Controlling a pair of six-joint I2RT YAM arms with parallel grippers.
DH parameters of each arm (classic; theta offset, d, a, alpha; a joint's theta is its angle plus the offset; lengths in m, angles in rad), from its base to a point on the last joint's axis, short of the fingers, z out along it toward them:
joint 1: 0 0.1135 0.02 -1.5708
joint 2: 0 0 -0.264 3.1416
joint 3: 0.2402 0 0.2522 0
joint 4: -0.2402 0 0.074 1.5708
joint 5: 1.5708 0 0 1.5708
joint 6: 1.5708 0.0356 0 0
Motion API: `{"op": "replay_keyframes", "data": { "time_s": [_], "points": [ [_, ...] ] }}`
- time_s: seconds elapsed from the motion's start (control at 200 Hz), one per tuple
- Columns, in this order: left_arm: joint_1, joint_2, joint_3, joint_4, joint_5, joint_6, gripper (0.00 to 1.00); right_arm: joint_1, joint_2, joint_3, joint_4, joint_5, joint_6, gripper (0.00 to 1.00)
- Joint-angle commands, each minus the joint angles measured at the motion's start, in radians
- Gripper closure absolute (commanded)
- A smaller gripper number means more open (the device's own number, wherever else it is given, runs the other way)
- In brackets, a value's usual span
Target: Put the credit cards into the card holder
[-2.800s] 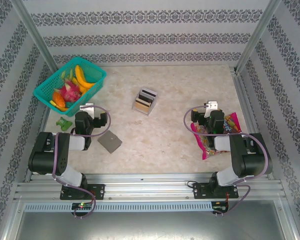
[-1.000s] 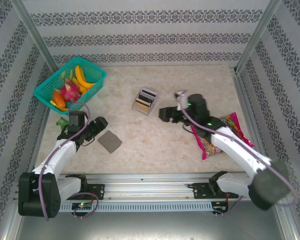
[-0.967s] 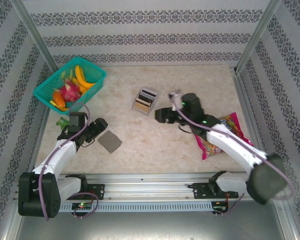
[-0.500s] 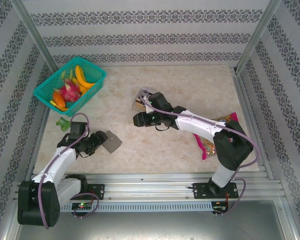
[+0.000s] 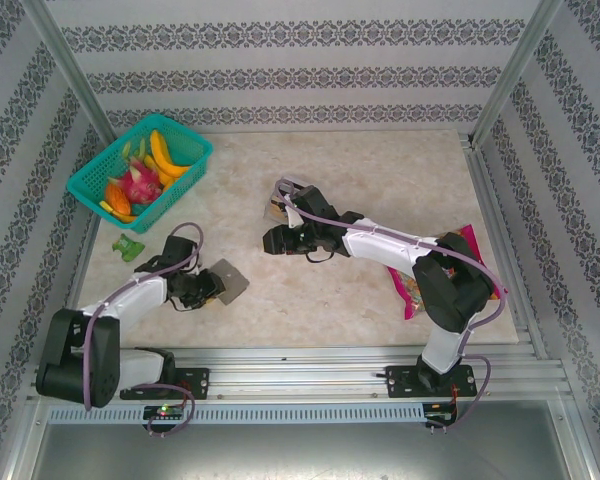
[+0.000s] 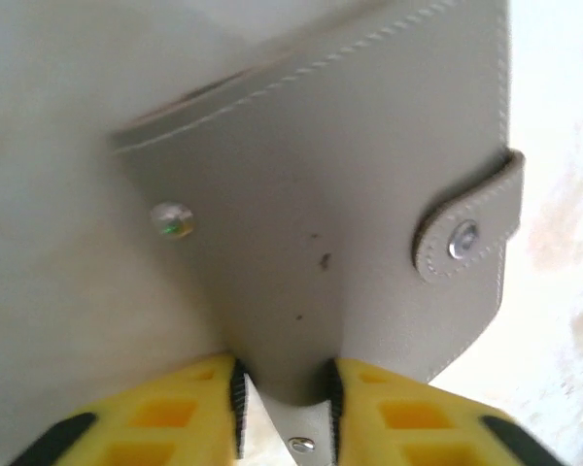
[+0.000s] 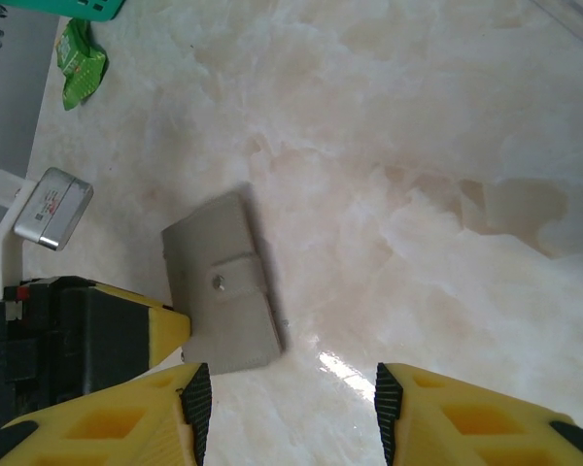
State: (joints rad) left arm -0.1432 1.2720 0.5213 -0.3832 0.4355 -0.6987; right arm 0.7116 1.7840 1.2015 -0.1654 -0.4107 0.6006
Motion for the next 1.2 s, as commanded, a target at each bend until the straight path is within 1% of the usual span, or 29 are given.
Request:
{"op": "replay_keyframes", "data": {
  "time_s": [0.0, 0.145, 0.255, 0.365, 0.46, 0.545, 0.6, 0.654, 0.679, 0.749, 0.789, 0.809, 0.864, 0.929, 0.979, 1.029, 1.079, 1.194],
  "points": [
    [-0.057, 0.057, 0.069, 0.015, -0.025, 0.048, 0.77, 0.012, 0.01, -0.015, -0.006, -0.008, 0.01, 0.5],
    [-0.167, 0.151, 0.156, 0.01, -0.048, 0.092, 0.89, 0.011, -0.003, -0.046, -0.011, 0.019, 0.024, 0.51],
    [-0.246, 0.225, 0.214, 0.02, -0.067, 0.091, 0.95, 0.004, -0.025, -0.082, -0.026, 0.075, 0.05, 0.51],
    [-0.306, 0.272, 0.249, 0.045, -0.073, 0.054, 0.96, -0.01, -0.043, -0.118, -0.042, 0.115, 0.094, 0.52],
    [-0.345, 0.281, 0.256, 0.097, -0.078, -0.01, 0.96, -0.009, -0.054, -0.131, -0.06, 0.133, 0.119, 0.53],
    [-0.371, 0.293, 0.248, 0.162, -0.066, -0.052, 0.96, -0.007, -0.06, -0.134, -0.098, 0.152, 0.116, 0.57],
    [-0.379, 0.298, 0.254, 0.156, -0.083, -0.067, 0.92, -0.01, -0.068, -0.131, -0.156, 0.214, 0.099, 0.57],
    [-0.384, 0.287, 0.243, 0.168, -0.101, -0.089, 0.84, -0.023, -0.071, -0.132, -0.183, 0.252, 0.07, 0.59],
    [-0.385, 0.278, 0.233, 0.18, -0.111, -0.107, 0.8, -0.033, -0.07, -0.131, -0.184, 0.248, 0.059, 0.59],
    [-0.384, 0.243, 0.195, 0.231, -0.126, -0.159, 0.76, -0.061, -0.054, -0.12, -0.177, 0.197, 0.036, 0.62],
    [-0.384, 0.226, 0.173, 0.268, -0.122, -0.186, 0.69, -0.07, -0.042, -0.11, -0.169, 0.163, 0.03, 0.64],
    [-0.384, 0.217, 0.163, 0.285, -0.123, -0.2, 0.68, -0.07, -0.035, -0.105, -0.164, 0.151, 0.028, 0.64],
    [-0.383, 0.204, 0.144, 0.328, -0.119, -0.225, 0.67, -0.067, -0.017, -0.096, -0.15, 0.13, 0.029, 0.66],
    [-0.383, 0.2, 0.132, 0.364, -0.115, -0.259, 0.64, -0.06, 0.01, -0.085, -0.132, 0.103, 0.036, 0.68],
    [-0.383, 0.208, 0.127, 0.387, -0.106, -0.279, 0.63, -0.058, 0.034, -0.075, -0.13, 0.092, 0.043, 0.72],
    [-0.383, 0.226, 0.126, 0.408, -0.095, -0.29, 0.61, -0.055, 0.051, -0.07, -0.123, 0.08, 0.047, 0.75],
    [-0.383, 0.244, 0.13, 0.427, -0.081, -0.302, 0.61, -0.052, 0.062, -0.073, -0.116, 0.078, 0.055, 0.78],
    [-0.383, 0.281, 0.144, 0.462, -0.055, -0.318, 0.62, -0.05, 0.069, -0.106, -0.096, 0.078, 0.069, 0.8]
  ]
}}
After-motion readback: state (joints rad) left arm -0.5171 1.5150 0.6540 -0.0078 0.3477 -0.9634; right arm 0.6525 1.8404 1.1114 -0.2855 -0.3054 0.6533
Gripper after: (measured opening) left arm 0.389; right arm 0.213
